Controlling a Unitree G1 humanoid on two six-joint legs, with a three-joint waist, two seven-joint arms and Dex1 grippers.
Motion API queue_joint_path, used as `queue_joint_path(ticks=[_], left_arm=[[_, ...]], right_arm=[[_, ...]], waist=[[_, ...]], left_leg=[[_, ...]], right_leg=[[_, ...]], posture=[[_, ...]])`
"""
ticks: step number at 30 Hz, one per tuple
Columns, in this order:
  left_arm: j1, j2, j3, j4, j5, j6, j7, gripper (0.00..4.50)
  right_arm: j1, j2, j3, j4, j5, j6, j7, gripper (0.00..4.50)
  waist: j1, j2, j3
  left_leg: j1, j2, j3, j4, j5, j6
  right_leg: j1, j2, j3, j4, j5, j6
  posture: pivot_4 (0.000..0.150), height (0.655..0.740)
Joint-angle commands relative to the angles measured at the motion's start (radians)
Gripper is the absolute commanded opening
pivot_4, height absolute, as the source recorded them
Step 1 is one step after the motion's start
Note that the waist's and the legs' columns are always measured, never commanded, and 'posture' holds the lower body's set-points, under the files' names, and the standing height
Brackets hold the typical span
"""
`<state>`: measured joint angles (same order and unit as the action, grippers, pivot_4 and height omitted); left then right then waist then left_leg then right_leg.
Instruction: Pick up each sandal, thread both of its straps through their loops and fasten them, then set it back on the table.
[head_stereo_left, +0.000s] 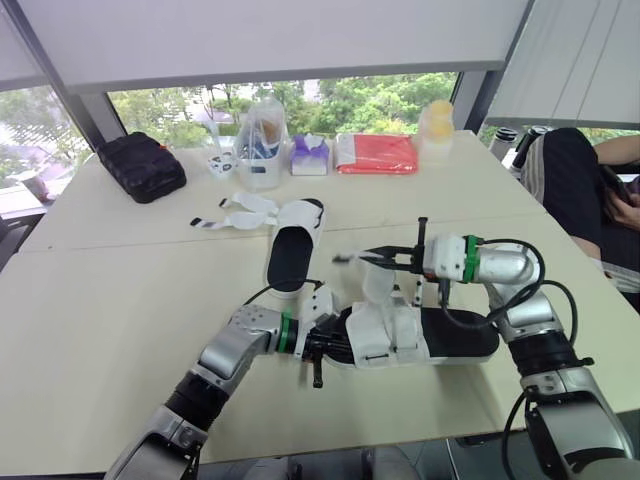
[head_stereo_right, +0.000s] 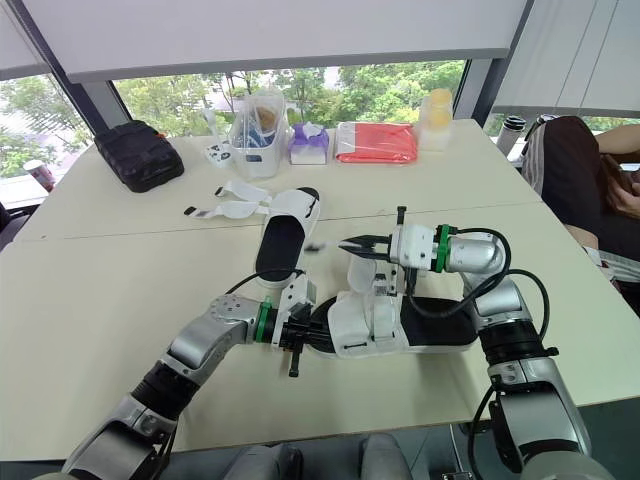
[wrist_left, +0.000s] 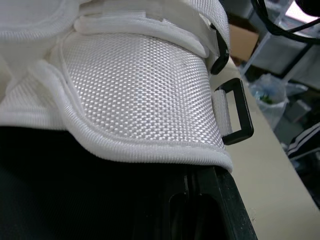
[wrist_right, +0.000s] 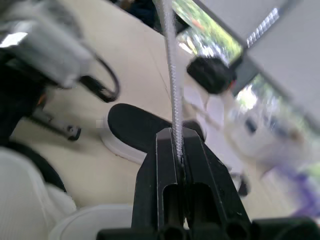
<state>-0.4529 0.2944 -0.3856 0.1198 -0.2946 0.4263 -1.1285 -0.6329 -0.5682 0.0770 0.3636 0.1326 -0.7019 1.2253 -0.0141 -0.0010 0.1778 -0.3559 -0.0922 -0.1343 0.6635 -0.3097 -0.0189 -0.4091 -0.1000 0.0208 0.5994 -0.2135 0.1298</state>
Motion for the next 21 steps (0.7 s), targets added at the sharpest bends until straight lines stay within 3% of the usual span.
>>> queue_joint_path(ticks=[1, 4, 7, 10, 17, 21], left_arm=[[0.029, 0.030, -0.006, 0.041, 0.035, 0.028, 0.021, 0.00], [0.032, 0.033, -0.013, 0.037, 0.039, 0.026, 0.019, 0.00], [0.033, 0.030, -0.015, 0.034, 0.039, 0.028, 0.022, 0.00], [0.033, 0.028, -0.016, 0.032, 0.039, 0.029, 0.024, 0.00], [0.032, 0.030, -0.028, 0.030, 0.042, 0.026, 0.014, 0.00], [0.030, 0.032, -0.036, 0.029, 0.044, 0.023, 0.008, 0.00]], right_arm=[[-0.040, -0.041, 0.028, 0.060, 0.000, -0.321, 0.026, 0.04], [-0.068, -0.080, 0.086, 0.155, -0.038, -0.589, 0.011, 0.04], [-0.112, -0.091, 0.109, 0.229, -0.109, -0.687, -0.048, 0.04], [-0.149, -0.108, 0.135, 0.279, -0.172, -0.760, -0.105, 0.87], [-0.155, -0.161, -0.017, 0.341, -0.404, -0.869, -0.274, 4.47], [-0.106, -0.223, -0.134, 0.325, -0.507, -0.844, -0.386, 4.47]], waist=[[0.000, 0.000, 0.000], [-0.001, 0.000, 0.000], [-0.002, 0.000, 0.000], [-0.001, 0.000, 0.000], [0.001, 0.000, 0.000], [0.003, 0.000, 0.000]], left_leg=[[0.000, 0.000, 0.000, 0.000, 0.000, 0.000], [0.000, 0.000, 0.000, 0.000, 0.000, -0.001], [0.001, 0.001, 0.000, -0.001, 0.000, -0.001], [0.001, 0.001, 0.000, -0.001, 0.001, -0.002], [0.001, 0.000, 0.000, -0.001, 0.003, -0.005], [0.001, 0.000, 0.001, -0.001, 0.003, -0.005]], right_leg=[[0.000, 0.000, 0.000, 0.000, 0.000, 0.000], [0.000, 0.001, 0.001, 0.000, 0.000, 0.000], [0.000, 0.002, 0.002, 0.000, 0.000, -0.001], [0.000, 0.002, 0.002, 0.000, 0.000, -0.001], [0.000, 0.003, 0.003, 0.000, 0.000, -0.001], [0.000, 0.003, 0.003, 0.000, 0.000, -0.001]], posture=[[0.150, 0.7400], [0.150, 0.7400], [0.150, 0.7400], [0.150, 0.7400], [0.150, 0.7400], [0.150, 0.7400]])
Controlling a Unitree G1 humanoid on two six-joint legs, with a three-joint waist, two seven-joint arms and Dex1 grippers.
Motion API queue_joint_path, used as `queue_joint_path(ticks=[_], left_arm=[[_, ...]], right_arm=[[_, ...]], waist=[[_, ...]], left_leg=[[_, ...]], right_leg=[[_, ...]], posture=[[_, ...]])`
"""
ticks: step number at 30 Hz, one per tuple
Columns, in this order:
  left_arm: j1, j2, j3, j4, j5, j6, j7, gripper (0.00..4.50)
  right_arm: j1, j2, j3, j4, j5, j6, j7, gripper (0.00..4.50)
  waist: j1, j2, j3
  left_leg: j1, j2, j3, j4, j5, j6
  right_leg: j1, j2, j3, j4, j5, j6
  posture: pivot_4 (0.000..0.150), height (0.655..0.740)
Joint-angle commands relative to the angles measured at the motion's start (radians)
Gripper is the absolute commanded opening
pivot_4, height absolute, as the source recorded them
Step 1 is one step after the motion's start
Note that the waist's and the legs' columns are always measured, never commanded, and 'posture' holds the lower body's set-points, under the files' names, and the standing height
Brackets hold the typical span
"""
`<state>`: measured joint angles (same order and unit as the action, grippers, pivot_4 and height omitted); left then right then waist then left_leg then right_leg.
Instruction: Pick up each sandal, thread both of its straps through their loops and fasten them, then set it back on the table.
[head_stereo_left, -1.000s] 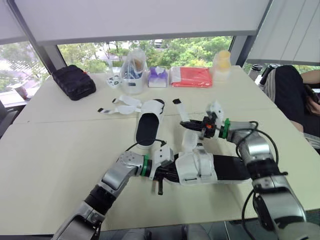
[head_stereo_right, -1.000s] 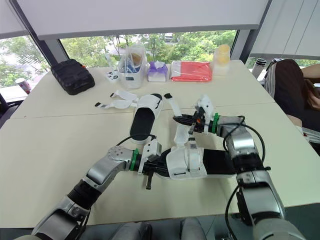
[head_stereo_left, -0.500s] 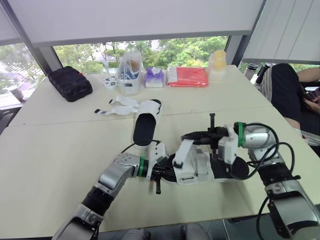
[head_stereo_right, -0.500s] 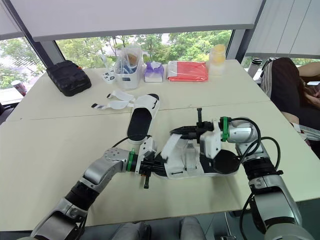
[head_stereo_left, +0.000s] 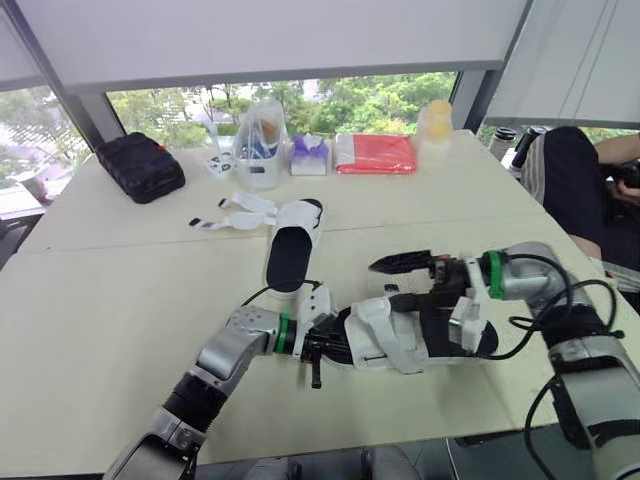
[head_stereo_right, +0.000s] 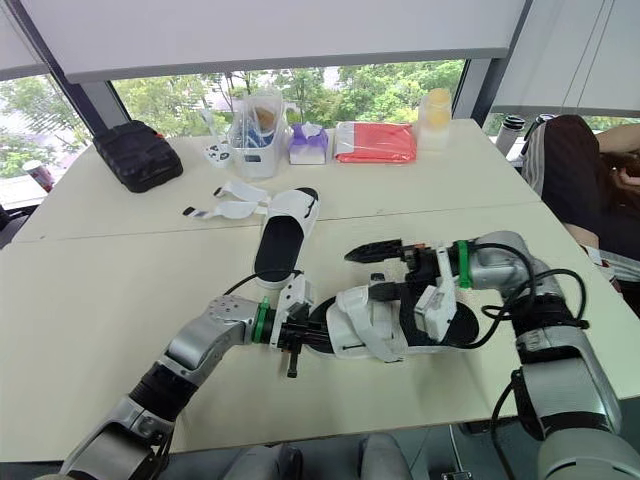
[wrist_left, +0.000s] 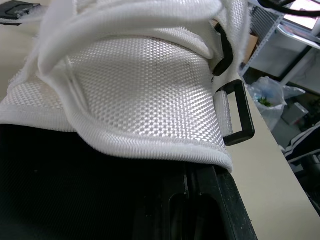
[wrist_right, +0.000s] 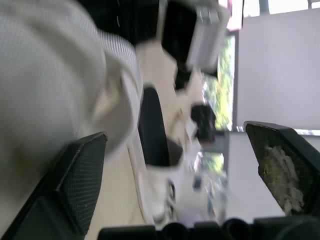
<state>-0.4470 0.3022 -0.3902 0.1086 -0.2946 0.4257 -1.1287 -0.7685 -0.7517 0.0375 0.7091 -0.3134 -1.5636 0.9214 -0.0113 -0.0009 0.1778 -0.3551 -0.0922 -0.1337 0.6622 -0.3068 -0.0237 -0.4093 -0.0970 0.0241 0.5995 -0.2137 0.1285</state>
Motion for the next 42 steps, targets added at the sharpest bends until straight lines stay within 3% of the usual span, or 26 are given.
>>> queue_joint_path(ticks=[1, 4, 8, 9, 13, 15, 16, 21, 26, 31, 42], left_arm=[[0.023, 0.024, -0.034, 0.041, 0.045, 0.022, 0.007, 0.00], [0.025, 0.028, -0.038, 0.033, 0.043, 0.022, 0.003, 0.00], [0.019, 0.029, -0.048, 0.035, 0.045, 0.021, -0.006, 0.00], [0.018, 0.031, -0.049, 0.035, 0.045, 0.020, -0.007, 0.00], [0.006, 0.037, -0.055, 0.039, 0.047, 0.016, -0.015, 0.00], [0.001, 0.040, -0.057, 0.040, 0.048, 0.016, -0.020, 0.00], [-0.001, 0.041, -0.058, 0.041, 0.049, 0.016, -0.022, 0.00], [-0.008, 0.036, -0.061, 0.052, 0.050, 0.013, -0.025, 0.00], [-0.011, 0.027, -0.064, 0.057, 0.053, 0.014, -0.023, 0.00], [-0.010, 0.025, -0.063, 0.054, 0.054, 0.015, -0.020, 0.00], [0.002, 0.026, -0.057, 0.039, 0.048, 0.028, -0.010, 0.00]], right_arm=[[0.059, -0.072, -0.133, -0.027, -0.078, 0.076, -0.122, 4.47], [0.127, -0.133, -0.171, -0.058, -0.096, 0.203, -0.205, 4.47], [0.392, -0.200, -0.190, -0.286, 0.360, 0.791, -0.034, 4.47], [0.473, -0.216, -0.220, -0.413, 0.506, 1.031, -0.007, 4.47], [0.833, -0.405, -0.404, -0.952, 1.261, 1.956, 0.051, 4.47], [0.964, -0.479, -0.528, -1.092, 1.523, 2.225, 0.094, 4.47], [0.989, -0.484, -0.557, -1.127, 1.557, 2.277, 0.076, 4.47], [1.071, -0.441, -0.588, -1.265, 1.586, 2.412, 0.024, 4.47], [1.095, -0.329, -0.450, -1.378, 1.504, 2.413, -0.055, 4.47], [1.071, -0.254, -0.387, -1.336, 1.436, 2.404, -0.072, 4.47], [1.014, -0.220, -0.298, -1.252, 1.288, 2.379, -0.019, 4.47]], waist=[[0.001, 0.000, 0.000], [0.000, 0.000, 0.000], [0.000, 0.000, 0.000], [0.001, 0.000, 0.000], [0.004, 0.012, -0.003], [0.003, 0.012, -0.004], [0.001, 0.011, -0.005], [0.018, 0.002, -0.007], [0.027, 0.001, -0.007], [0.027, 0.000, -0.007], [0.027, 0.000, -0.007]], left_leg=[[0.000, 0.000, 0.000, 0.000, 0.000, 0.000], [0.000, -0.001, 0.001, 0.000, 0.000, 0.000], [0.000, 0.002, 0.001, -0.001, -0.002, 0.004], [0.000, 0.002, 0.001, -0.001, -0.003, 0.005], [-0.002, 0.002, 0.001, 0.000, -0.004, 0.008], [-0.002, 0.002, 0.002, 0.000, -0.006, 0.011], [-0.002, 0.003, 0.002, 0.000, -0.007, 0.012], [-0.001, 0.005, 0.002, 0.002, -0.007, 0.012], [-0.002, 0.003, 0.003, 0.002, -0.007, 0.011], [-0.002, 0.002, 0.003, 0.002, -0.007, 0.011], [-0.002, 0.002, 0.003, 0.002, -0.007, 0.011]], right_leg=[[0.000, 0.000, 0.000, 0.000, 0.000, 0.000], [0.000, 0.000, 0.001, 0.000, 0.000, 0.000], [0.001, 0.000, 0.001, 0.000, 0.000, -0.001], [0.001, 0.000, 0.001, -0.001, -0.001, -0.001], [0.000, -0.002, 0.002, -0.002, -0.002, -0.004], [0.001, -0.002, 0.001, -0.003, -0.002, -0.004], [0.001, -0.002, 0.001, -0.004, -0.002, -0.004], [0.003, 0.000, -0.001, -0.004, -0.004, -0.001], [0.002, -0.002, -0.001, -0.005, -0.002, 0.002], [0.002, -0.004, -0.001, -0.005, -0.002, 0.003], [0.002, -0.003, -0.001, -0.004, -0.002, 0.003]], posture=[[0.150, 0.7400], [0.150, 0.7400], [0.150, 0.7400], [0.150, 0.7400], [0.150, 0.7400], [0.150, 0.7400], [0.150, 0.7400], [0.150, 0.7400], [0.150, 0.7400], [0.150, 0.7400], [0.150, 0.7400]])
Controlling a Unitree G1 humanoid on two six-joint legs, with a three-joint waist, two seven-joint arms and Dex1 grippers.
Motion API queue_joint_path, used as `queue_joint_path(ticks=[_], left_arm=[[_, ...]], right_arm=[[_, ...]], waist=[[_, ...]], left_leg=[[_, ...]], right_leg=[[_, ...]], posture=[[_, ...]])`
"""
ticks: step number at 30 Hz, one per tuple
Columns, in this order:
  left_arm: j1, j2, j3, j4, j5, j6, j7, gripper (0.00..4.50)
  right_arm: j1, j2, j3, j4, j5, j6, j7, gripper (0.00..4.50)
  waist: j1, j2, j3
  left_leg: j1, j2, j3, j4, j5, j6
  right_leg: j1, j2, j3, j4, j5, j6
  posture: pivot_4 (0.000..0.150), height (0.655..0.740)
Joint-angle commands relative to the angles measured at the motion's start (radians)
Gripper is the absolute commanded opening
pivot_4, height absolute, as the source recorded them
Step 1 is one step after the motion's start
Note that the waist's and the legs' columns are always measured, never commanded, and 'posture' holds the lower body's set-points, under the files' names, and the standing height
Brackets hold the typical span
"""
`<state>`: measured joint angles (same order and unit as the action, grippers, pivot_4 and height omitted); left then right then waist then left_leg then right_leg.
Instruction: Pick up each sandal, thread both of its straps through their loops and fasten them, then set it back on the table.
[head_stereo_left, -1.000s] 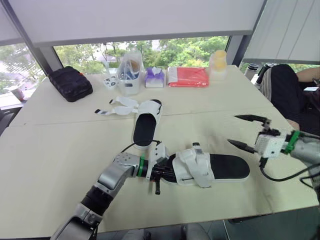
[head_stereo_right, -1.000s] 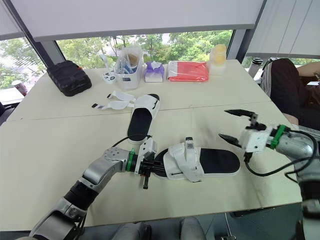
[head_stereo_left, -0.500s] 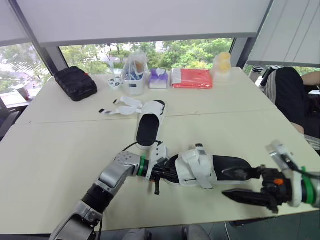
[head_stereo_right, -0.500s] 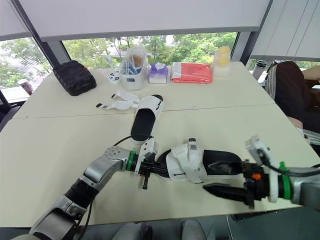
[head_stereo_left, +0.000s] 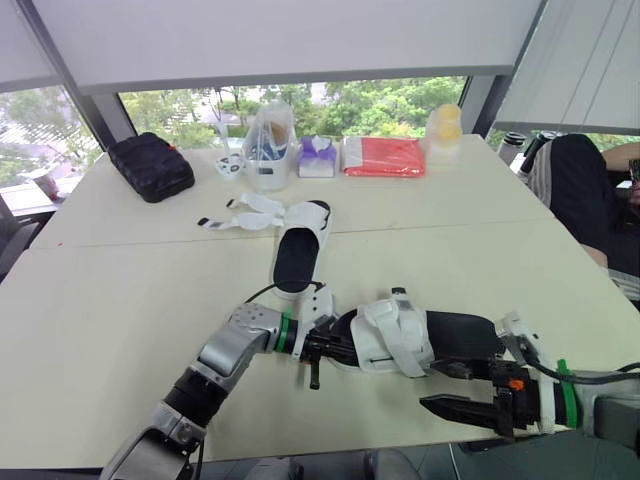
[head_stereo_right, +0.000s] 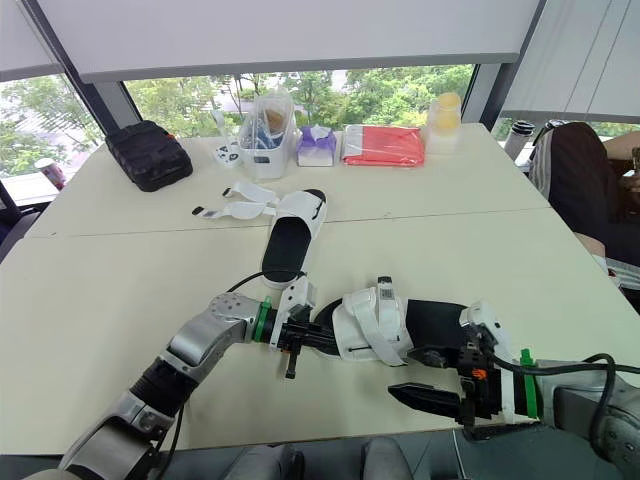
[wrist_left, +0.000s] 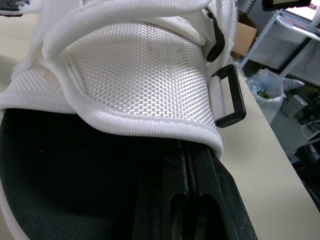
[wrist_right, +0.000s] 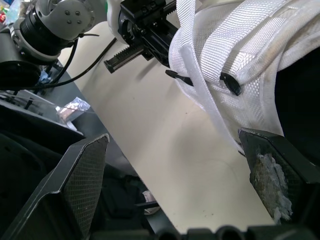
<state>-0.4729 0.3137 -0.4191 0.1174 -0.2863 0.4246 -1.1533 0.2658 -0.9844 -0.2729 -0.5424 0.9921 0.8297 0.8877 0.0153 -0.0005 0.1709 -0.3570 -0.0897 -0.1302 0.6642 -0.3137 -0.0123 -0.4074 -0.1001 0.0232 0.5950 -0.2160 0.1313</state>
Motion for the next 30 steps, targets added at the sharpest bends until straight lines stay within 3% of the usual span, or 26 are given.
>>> queue_joint_path(ticks=[1, 13, 16, 23, 30], left_arm=[[0.028, 0.015, -0.028, 0.029, 0.039, 0.030, 0.015, 0.00], [0.029, 0.008, -0.026, 0.033, 0.037, 0.034, 0.021, 0.00], [0.027, 0.004, -0.028, 0.036, 0.040, 0.030, 0.023, 0.00], [0.028, 0.000, -0.026, 0.040, 0.040, 0.030, 0.026, 0.00], [0.029, -0.002, -0.028, 0.048, 0.043, 0.021, 0.022, 0.00]], right_arm=[[-0.026, 0.018, 0.019, 0.002, -0.023, -0.013, 0.016, 4.47], [-0.102, 0.100, 0.146, 0.020, -0.080, -0.004, 0.003, 4.47], [-0.140, 0.142, 0.178, 0.056, -0.104, -0.001, -0.022, 3.69], [-0.177, 0.175, 0.140, 0.080, -0.043, 0.079, -0.051, 0.28], [-0.183, 0.070, 0.053, 0.013, 0.121, 0.232, -0.013, 0.28]], waist=[[0.000, 0.000, 0.000], [0.000, 0.000, 0.000], [0.000, 0.000, 0.000], [0.001, 0.000, 0.000], [0.001, 0.000, 0.000]], left_leg=[[0.000, 0.000, 0.000, 0.000, 0.000, 0.000], [0.000, 0.000, 0.000, 0.000, 0.000, 0.000], [0.000, 0.000, 0.000, 0.000, 0.000, 0.000], [0.000, 0.000, -0.001, 0.000, 0.000, 0.000], [0.000, -0.001, -0.001, 0.000, 0.000, 0.000]], right_leg=[[0.000, 0.000, 0.000, 0.000, 0.000, 0.000], [0.000, 0.000, 0.000, 0.000, 0.000, 0.000], [0.000, 0.000, 0.000, 0.000, 0.000, 0.000], [0.000, 0.000, 0.000, 0.000, 0.000, 0.000], [0.000, 0.000, 0.000, 0.000, 0.000, 0.000]], posture=[[0.150, 0.7400], [0.150, 0.7400], [0.150, 0.7400], [0.150, 0.7400], [0.150, 0.7400]])
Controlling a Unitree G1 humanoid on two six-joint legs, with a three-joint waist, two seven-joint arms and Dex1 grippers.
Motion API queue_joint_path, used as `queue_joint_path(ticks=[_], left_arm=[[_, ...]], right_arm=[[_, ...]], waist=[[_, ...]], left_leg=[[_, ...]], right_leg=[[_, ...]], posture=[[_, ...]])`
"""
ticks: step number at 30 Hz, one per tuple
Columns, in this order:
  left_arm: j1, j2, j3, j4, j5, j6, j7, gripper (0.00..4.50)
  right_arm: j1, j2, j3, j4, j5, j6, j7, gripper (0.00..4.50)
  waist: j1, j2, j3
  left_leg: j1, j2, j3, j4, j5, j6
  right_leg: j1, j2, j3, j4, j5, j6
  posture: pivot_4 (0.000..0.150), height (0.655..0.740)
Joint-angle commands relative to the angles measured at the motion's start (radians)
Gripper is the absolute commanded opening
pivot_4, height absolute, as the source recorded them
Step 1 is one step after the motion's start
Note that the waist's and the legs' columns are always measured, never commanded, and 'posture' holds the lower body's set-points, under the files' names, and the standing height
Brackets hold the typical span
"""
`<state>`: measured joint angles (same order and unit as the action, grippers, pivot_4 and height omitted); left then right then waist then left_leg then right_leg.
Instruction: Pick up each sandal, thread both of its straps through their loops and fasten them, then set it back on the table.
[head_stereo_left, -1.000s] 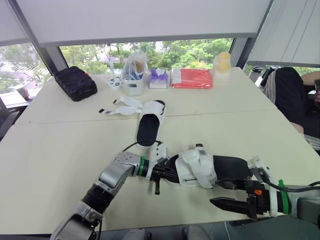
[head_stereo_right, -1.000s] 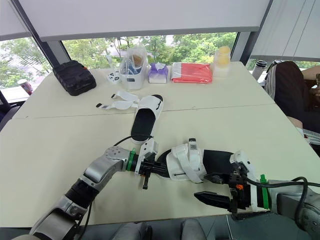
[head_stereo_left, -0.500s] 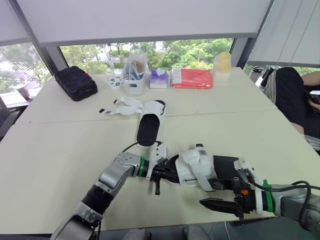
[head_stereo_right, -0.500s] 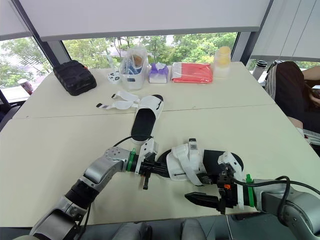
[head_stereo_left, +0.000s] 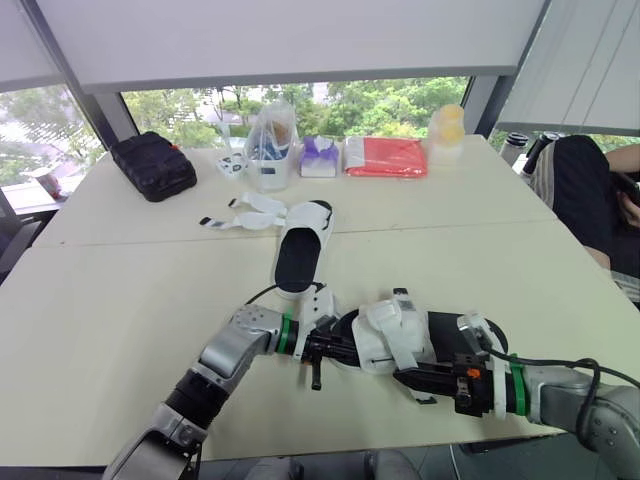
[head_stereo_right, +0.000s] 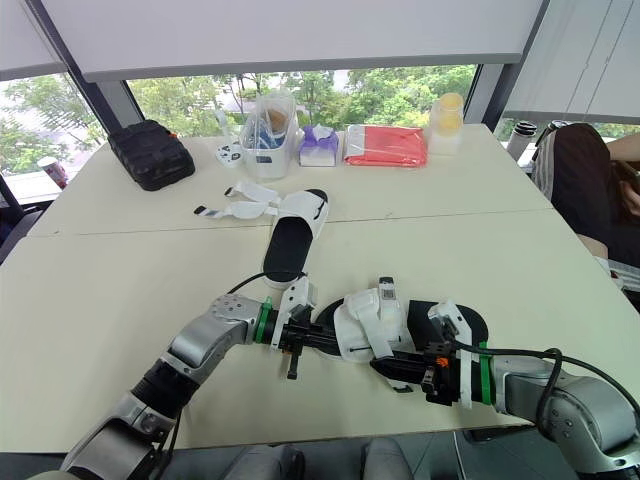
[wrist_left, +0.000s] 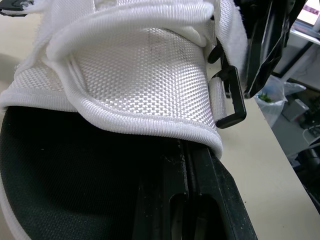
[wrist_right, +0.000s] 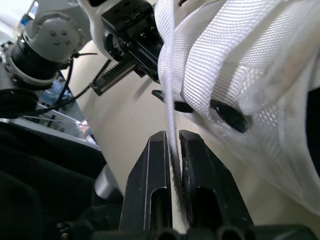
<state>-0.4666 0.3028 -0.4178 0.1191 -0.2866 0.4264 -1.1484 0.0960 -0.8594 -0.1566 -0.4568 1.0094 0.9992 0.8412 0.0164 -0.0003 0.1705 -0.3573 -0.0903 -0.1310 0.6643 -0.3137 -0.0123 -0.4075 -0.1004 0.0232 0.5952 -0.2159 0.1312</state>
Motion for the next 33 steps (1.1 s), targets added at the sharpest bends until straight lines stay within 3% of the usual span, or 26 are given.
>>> queue_joint_path(ticks=[1, 10, 17, 20, 24, 33], left_arm=[[0.022, 0.008, -0.030, 0.048, 0.044, 0.018, 0.017, 0.00], [0.011, -0.012, -0.039, 0.072, 0.054, 0.000, 0.018, 0.00], [0.020, -0.009, -0.028, 0.066, 0.053, 0.003, 0.026, 0.00], [0.025, -0.009, -0.026, 0.058, 0.050, 0.009, 0.027, 0.00], [0.027, -0.008, -0.030, 0.052, 0.048, 0.014, 0.023, 0.00], [0.021, -0.006, -0.040, 0.053, 0.050, 0.016, 0.014, 0.00]], right_arm=[[-0.022, -0.073, -0.073, -0.083, 0.136, 0.084, 0.035, 0.28], [-0.192, -0.041, -0.071, -0.042, 0.412, 0.173, -0.139, 0.28], [-0.040, -0.138, -0.063, -0.092, 0.139, 0.050, -0.020, 0.28], [0.095, -0.144, -0.077, -0.111, 0.054, -0.019, 0.036, 1.10], [0.153, -0.076, -0.059, -0.112, 0.036, -0.023, -0.037, 3.08], [0.107, 0.108, 0.007, -0.116, 0.140, 0.056, -0.221, 3.08]], waist=[[0.000, 0.000, 0.000], [0.014, -0.001, 0.000], [0.026, -0.002, 0.000], [0.025, -0.002, 0.000], [0.022, -0.002, 0.000], [0.024, -0.003, 0.000]], left_leg=[[0.000, 0.000, 0.000, 0.000, 0.000, 0.000], [0.000, 0.000, 0.000, 0.000, 0.000, 0.000], [-0.002, -0.002, 0.000, 0.000, 0.000, 0.001], [-0.001, -0.001, 0.000, 0.000, 0.000, 0.001], [0.001, -0.001, 0.001, 0.000, 0.000, 0.001], [0.000, -0.001, 0.000, 0.000, 0.000, 0.000]], right_leg=[[0.000, 0.000, 0.000, 0.000, 0.000, 0.000], [0.001, -0.001, 0.000, 0.000, 0.000, 0.000], [-0.001, -0.002, -0.001, -0.001, 0.000, 0.000], [-0.001, -0.001, -0.001, -0.001, -0.001, 0.001], [0.001, -0.001, -0.001, 0.000, -0.001, 0.002], [0.000, -0.001, -0.001, 0.000, -0.001, 0.002]], posture=[[0.150, 0.7400], [0.150, 0.7400], [0.150, 0.7400], [0.150, 0.7400], [0.150, 0.7400], [0.150, 0.7400]])
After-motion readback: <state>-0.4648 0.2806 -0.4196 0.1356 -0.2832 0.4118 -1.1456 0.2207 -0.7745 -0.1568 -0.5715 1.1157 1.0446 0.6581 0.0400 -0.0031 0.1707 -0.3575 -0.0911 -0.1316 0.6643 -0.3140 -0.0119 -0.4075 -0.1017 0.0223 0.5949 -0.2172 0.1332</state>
